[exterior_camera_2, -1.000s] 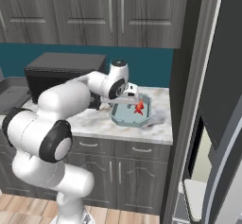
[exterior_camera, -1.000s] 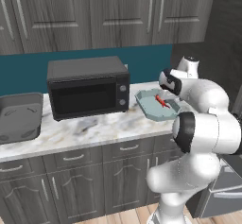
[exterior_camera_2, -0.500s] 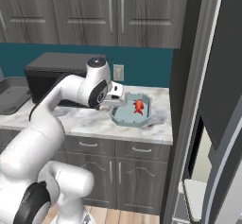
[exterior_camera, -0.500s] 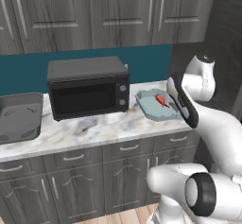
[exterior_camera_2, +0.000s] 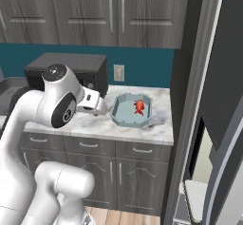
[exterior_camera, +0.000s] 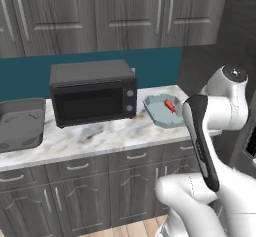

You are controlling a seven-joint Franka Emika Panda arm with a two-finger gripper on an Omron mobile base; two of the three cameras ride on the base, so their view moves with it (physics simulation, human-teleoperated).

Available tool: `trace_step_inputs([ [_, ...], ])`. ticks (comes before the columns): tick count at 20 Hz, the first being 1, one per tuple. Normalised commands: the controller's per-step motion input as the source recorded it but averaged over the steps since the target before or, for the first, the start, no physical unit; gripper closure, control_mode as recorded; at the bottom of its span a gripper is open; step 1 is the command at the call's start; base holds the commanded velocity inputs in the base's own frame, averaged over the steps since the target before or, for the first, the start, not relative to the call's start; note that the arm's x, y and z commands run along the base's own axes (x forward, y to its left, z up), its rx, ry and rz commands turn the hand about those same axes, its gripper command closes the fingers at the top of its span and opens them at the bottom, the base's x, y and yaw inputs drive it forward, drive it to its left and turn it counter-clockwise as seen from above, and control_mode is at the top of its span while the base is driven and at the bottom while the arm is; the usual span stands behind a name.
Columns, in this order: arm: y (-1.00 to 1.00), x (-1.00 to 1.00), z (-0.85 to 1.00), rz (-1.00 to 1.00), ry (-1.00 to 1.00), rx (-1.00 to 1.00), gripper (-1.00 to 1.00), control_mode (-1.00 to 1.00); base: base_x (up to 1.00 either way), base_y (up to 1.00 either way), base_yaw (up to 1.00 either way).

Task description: Place one lime and one fish in each tupperware on the nearby counter, to pack two identical lunches.

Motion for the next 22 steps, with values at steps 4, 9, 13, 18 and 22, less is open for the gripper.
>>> trace_step_inputs([
  [4, 0.23, -0.83, 0.68, -0.02, 0.0, 0.0, -1.0, -1.0, 0.0, 0.0, 0.0],
  [9, 0.03, -0.66, 0.65, 0.0, 0.0, -0.01, -1.0, -1.0, 0.0, 0.0, 0.0],
  [13, 0.05, -0.08, 0.23, 0.0, 0.0, -0.01, -1.0, 1.0, -0.03, 0.03, 0.0],
  [18, 0.0, 0.0, 0.0, 0.0, 0.0, 0.0, -1.0, 1.0, -0.78, -0.11, 0.01],
  [22, 0.0, 0.0, 0.0, 0.0, 0.0, 0.0, -1.0, 1.0, -1.0, -0.55, 0.04],
])
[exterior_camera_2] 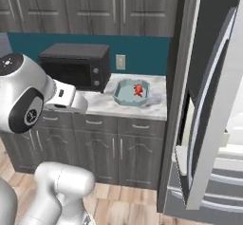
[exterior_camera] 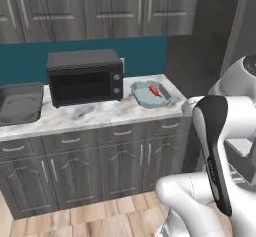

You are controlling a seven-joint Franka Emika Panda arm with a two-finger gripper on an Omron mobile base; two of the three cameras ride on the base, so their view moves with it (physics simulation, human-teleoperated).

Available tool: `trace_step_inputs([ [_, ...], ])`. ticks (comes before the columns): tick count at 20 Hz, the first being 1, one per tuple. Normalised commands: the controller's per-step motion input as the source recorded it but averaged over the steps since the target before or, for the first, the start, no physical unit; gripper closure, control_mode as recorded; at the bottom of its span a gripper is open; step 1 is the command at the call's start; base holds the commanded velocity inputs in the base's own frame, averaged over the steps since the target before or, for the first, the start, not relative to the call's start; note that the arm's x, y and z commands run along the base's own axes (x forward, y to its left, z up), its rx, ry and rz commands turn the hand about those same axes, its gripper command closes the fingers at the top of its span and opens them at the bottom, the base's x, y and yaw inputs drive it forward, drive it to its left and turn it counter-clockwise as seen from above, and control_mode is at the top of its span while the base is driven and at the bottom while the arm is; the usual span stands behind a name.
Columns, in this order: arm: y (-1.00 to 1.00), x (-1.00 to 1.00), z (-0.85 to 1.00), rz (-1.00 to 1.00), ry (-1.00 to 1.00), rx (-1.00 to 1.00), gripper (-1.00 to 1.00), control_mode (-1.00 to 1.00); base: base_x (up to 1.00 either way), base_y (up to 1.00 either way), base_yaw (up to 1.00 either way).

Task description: Place one lime and one fish in each tupperware on the nearby counter, to pack two identical lunches.

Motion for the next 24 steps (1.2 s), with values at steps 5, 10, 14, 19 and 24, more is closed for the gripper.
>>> trace_step_inputs([
  [5, 0.0, 0.0, 0.0, 0.0, 0.0, 0.0, -1.0, 1.0, -0.86, -0.85, 0.09],
  [10, 0.0, 0.0, 0.0, 0.0, 0.0, 0.0, -1.0, 1.0, -0.76, -0.96, 0.08],
  [14, 0.0, 0.0, 0.0, 0.0, 0.0, 0.0, -1.0, 1.0, -0.27, -1.0, 0.01],
  [19, 0.0, 0.0, 0.0, 0.0, 0.0, 0.0, -1.0, 1.0, 0.02, -1.0, 0.0],
  [24, 0.0, 0.0, 0.0, 0.0, 0.0, 0.0, -1.0, 1.0, 0.05, -0.99, 0.0],
])
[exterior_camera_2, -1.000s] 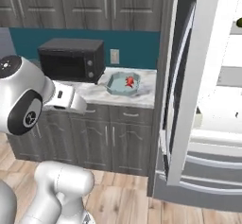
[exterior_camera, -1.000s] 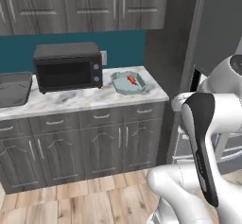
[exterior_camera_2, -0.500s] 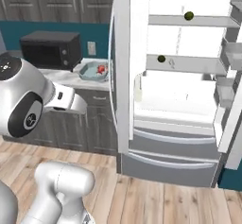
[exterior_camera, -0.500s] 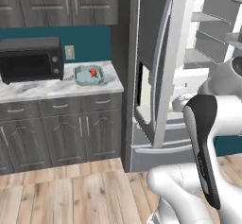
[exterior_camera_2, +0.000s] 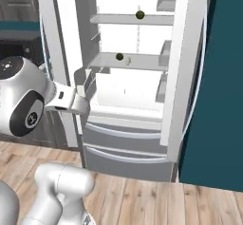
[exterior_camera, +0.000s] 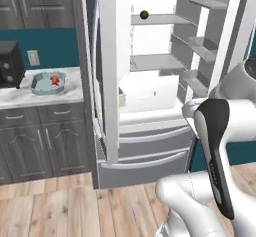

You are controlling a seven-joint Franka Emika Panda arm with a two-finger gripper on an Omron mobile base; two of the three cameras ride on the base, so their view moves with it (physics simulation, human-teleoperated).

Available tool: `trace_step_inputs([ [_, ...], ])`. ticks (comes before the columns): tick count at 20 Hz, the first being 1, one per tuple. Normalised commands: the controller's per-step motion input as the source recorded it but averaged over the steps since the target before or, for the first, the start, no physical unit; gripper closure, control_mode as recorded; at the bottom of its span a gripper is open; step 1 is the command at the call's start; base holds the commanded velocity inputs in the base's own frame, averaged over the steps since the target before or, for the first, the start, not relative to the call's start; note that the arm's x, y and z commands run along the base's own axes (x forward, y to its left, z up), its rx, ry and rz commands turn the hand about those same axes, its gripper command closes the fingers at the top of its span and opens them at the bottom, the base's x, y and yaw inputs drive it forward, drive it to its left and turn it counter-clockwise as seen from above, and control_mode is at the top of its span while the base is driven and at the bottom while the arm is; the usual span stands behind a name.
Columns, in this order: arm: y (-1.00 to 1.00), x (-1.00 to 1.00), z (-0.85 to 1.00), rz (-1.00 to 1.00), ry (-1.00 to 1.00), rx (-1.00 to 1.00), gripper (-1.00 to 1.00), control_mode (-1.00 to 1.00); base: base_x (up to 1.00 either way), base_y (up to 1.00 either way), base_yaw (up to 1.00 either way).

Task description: Place one lime and one fish in each tupperware on the nearby counter, to pack two identical lunches.

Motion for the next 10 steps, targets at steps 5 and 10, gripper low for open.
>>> trace_step_inputs([
  [5, 0.0, 0.0, 0.0, 0.0, 0.0, 0.0, -1.0, 1.0, 0.37, -0.42, 0.0],
  [10, 0.0, 0.0, 0.0, 0.0, 0.0, 0.0, -1.0, 1.0, 0.89, 0.0, 0.0],
])
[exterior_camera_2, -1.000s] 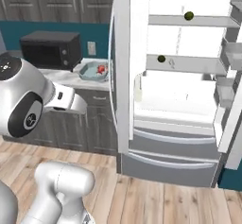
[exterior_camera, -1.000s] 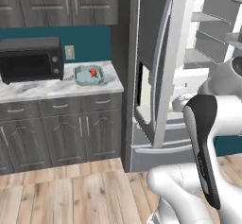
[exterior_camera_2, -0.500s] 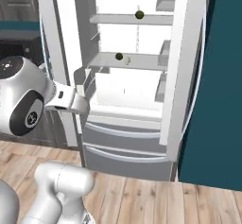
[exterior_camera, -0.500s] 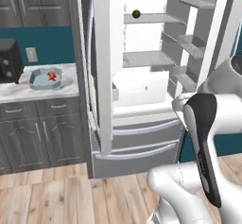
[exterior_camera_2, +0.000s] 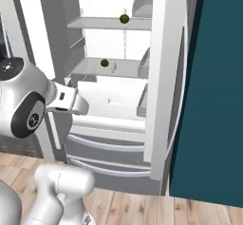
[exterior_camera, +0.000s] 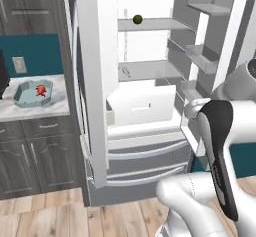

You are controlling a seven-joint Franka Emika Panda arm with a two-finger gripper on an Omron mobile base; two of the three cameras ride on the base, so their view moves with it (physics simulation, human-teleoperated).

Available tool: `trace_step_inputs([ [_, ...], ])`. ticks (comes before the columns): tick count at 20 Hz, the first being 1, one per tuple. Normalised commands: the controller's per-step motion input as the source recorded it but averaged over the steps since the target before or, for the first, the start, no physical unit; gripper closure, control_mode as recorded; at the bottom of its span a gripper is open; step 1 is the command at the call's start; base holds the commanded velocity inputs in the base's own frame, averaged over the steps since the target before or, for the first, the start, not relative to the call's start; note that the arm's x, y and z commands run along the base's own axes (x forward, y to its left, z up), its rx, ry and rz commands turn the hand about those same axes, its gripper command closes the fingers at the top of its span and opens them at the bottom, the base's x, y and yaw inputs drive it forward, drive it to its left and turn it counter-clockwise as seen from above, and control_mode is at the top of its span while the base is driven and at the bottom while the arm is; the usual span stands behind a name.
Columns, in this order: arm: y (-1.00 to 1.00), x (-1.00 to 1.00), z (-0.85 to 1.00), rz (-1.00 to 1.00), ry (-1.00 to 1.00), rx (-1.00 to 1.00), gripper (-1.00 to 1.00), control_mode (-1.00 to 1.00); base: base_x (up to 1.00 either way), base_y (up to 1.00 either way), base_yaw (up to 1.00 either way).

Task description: Place one lime and one fish in each tupperware on the nearby counter, to pack two identical lunches.

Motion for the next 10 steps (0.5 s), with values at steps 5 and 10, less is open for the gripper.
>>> trace_step_inputs([
  [5, 0.0, 0.0, 0.0, 0.0, 0.0, 0.0, -1.0, 1.0, 0.79, -0.05, 0.0],
  [10, 0.0, 0.0, 0.0, 0.0, 0.0, 0.0, -1.0, 1.0, 0.69, 0.0, 0.0],
])
